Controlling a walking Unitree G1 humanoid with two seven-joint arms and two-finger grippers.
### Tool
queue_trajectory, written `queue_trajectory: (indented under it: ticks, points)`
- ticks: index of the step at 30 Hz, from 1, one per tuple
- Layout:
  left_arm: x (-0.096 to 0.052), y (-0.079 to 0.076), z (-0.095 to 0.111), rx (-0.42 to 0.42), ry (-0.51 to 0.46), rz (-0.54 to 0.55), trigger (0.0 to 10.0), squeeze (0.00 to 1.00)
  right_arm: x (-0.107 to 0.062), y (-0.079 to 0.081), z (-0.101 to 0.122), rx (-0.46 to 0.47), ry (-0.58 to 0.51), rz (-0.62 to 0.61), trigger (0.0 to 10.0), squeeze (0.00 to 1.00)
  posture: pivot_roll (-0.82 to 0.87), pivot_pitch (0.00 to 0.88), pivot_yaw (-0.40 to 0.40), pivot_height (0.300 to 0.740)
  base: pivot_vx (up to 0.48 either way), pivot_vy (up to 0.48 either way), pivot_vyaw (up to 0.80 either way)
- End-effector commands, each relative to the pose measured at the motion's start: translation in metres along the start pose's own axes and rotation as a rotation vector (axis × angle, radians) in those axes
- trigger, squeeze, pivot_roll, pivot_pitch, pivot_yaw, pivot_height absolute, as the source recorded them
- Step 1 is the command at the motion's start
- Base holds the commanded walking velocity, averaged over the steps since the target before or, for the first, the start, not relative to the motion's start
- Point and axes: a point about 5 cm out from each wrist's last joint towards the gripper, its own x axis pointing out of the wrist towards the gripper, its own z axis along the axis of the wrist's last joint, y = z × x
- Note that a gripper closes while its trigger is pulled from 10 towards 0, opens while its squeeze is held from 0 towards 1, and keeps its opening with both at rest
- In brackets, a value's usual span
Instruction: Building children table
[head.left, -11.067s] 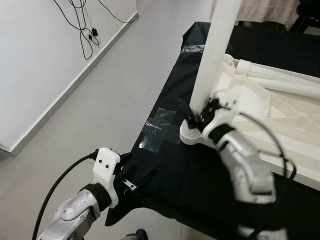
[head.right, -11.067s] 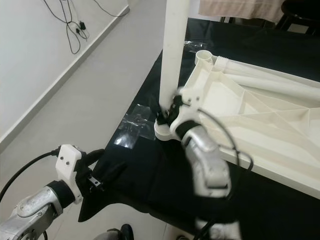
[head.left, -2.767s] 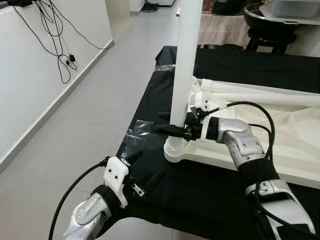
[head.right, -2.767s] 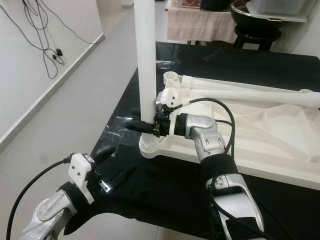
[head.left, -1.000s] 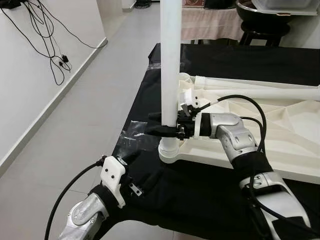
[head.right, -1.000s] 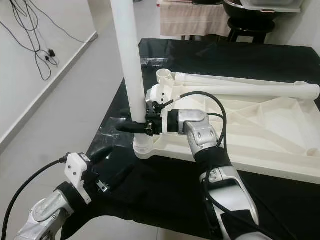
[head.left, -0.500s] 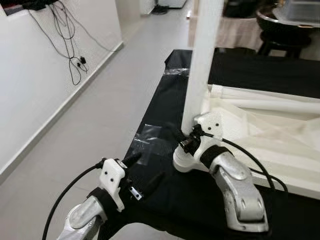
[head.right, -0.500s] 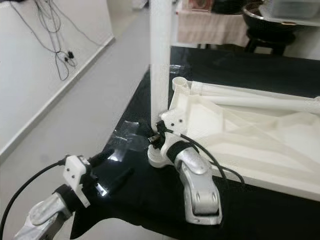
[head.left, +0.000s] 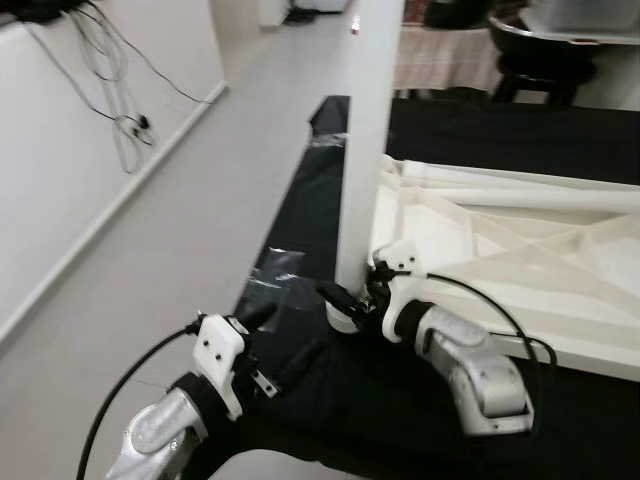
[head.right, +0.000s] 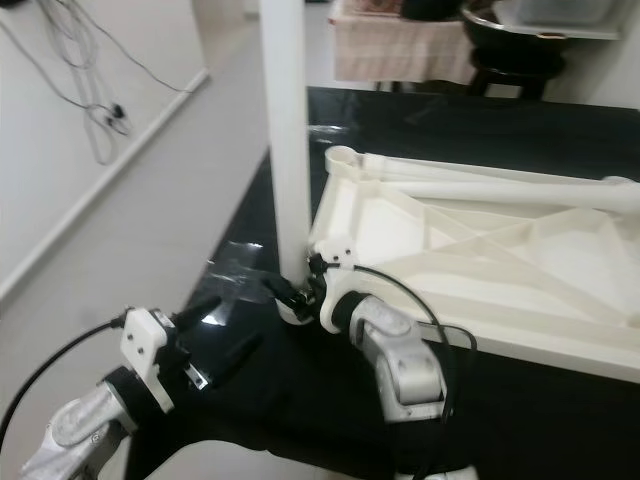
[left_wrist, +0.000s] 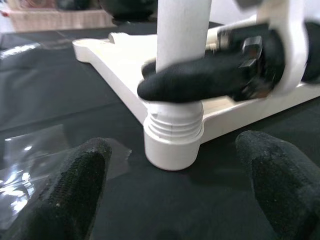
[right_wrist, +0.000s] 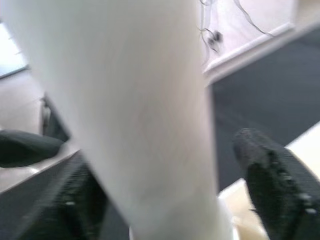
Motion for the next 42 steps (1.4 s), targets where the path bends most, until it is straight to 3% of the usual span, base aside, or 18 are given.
queue_trajectory:
  ticks: [1,7,9,11,12,14,15,16,17,22,27,30,31,33,34,36,38,42]
  points:
    - [-0.002,-0.001,-0.006,-0.008,0.024,0.005,10.0,0.0,-0.003,0.0,0.015,-0.068,-0.038,0.098,10.0,0.0,0.03,0.138,0.041,0.74,0.0,0.0,0.0]
    - [-0.001,-0.003,-0.007,-0.01,0.023,0.003,10.0,0.0,-0.012,-0.008,0.006,-0.201,0.12,0.351,10.0,0.0,0.04,0.131,0.034,0.74,0.0,0.0,0.0]
    - [0.0,-0.003,-0.007,-0.01,0.023,0.003,10.0,0.0,-0.013,-0.01,0.004,-0.214,0.146,0.38,10.0,0.0,0.05,0.131,0.033,0.74,0.0,0.0,0.0]
    - [0.0,-0.004,-0.007,-0.008,0.022,0.006,10.0,0.0,-0.011,-0.022,0.011,-0.207,0.138,0.368,10.0,0.0,0.05,0.135,0.028,0.74,0.0,0.0,0.0]
    - [0.0,-0.004,-0.007,-0.008,0.021,0.007,10.0,0.0,-0.01,-0.028,0.016,-0.204,0.122,0.371,9.3,0.0,0.05,0.142,0.027,0.74,0.0,0.0,0.0]
    - [0.0,-0.005,-0.007,-0.007,0.021,0.008,10.0,0.0,-0.01,-0.032,0.02,-0.203,0.112,0.375,9.3,0.0,0.05,0.142,0.027,0.74,0.0,0.0,0.0]
    - [0.0,-0.005,-0.006,-0.008,0.02,0.01,10.0,0.0,-0.009,-0.039,0.025,-0.19,0.088,0.373,0.9,0.0,0.04,0.144,0.027,0.74,0.0,0.0,0.0]
    - [0.0,-0.005,-0.006,-0.008,0.02,0.01,10.0,0.0,-0.009,-0.039,0.025,-0.19,0.088,0.373,0.9,0.0,0.04,0.144,0.027,0.74,0.0,0.0,0.0]
    - [0.0,-0.005,-0.006,-0.008,0.019,0.01,10.0,0.0,-0.009,-0.041,0.026,-0.184,0.083,0.375,0.0,0.0,0.03,0.149,0.023,0.74,0.0,0.0,0.0]
    - [0.0,-0.005,-0.006,-0.01,0.018,0.007,10.0,0.0,-0.011,-0.044,0.022,-0.17,0.087,0.39,0.0,0.0,0.03,0.149,0.023,0.74,0.0,0.0,0.0]
    - [0.0,-0.005,-0.005,-0.013,0.017,0.006,10.0,0.0,-0.019,-0.047,0.007,-0.153,0.115,0.299,0.0,0.0,0.01,0.167,0.022,0.74,0.0,0.0,0.0]
    - [-0.002,-0.004,-0.005,-0.015,0.015,0.008,10.0,0.0,-0.016,-0.027,-0.021,-0.098,0.156,0.116,0.0,0.0,0.0,0.177,0.022,0.74,0.0,0.0,0.0]
    - [-0.003,-0.003,-0.005,-0.015,0.016,0.008,10.0,0.0,-0.007,-0.022,-0.029,-0.056,0.146,-0.085,0.0,0.0,-0.02,0.184,0.032,0.74,0.0,0.0,0.0]
    - [-0.003,-0.003,-0.005,-0.015,0.016,0.008,10.0,0.0,-0.007,-0.022,-0.029,-0.056,0.146,-0.085,0.0,0.0,-0.02,0.184,0.032,0.74,0.0,0.0,0.0]
    - [-0.003,-0.001,-0.004,-0.014,0.016,0.007,10.0,0.0,-0.005,-0.023,-0.036,-0.008,0.136,-0.376,0.0,0.0,-0.02,0.185,0.029,0.74,0.0,0.0,0.0]
    - [-0.003,0.002,-0.005,-0.013,0.018,0.006,10.0,0.0,-0.006,0.006,-0.046,-0.03,0.139,-0.562,0.0,0.0,-0.03,0.179,0.044,0.74,0.0,0.0,0.0]
    - [-0.003,0.004,-0.006,-0.013,0.019,0.009,10.0,0.0,0.0,0.0,-0.037,-0.081,0.123,-0.529,0.0,0.0,-0.05,0.172,0.049,0.74,0.0,0.0,0.0]
    - [0.0,0.005,-0.007,-0.013,0.02,0.001,10.0,0.0,0.001,-0.002,-0.045,-0.065,0.155,-0.497,0.0,0.0,-0.02,0.158,0.031,0.74,0.0,0.0,0.0]
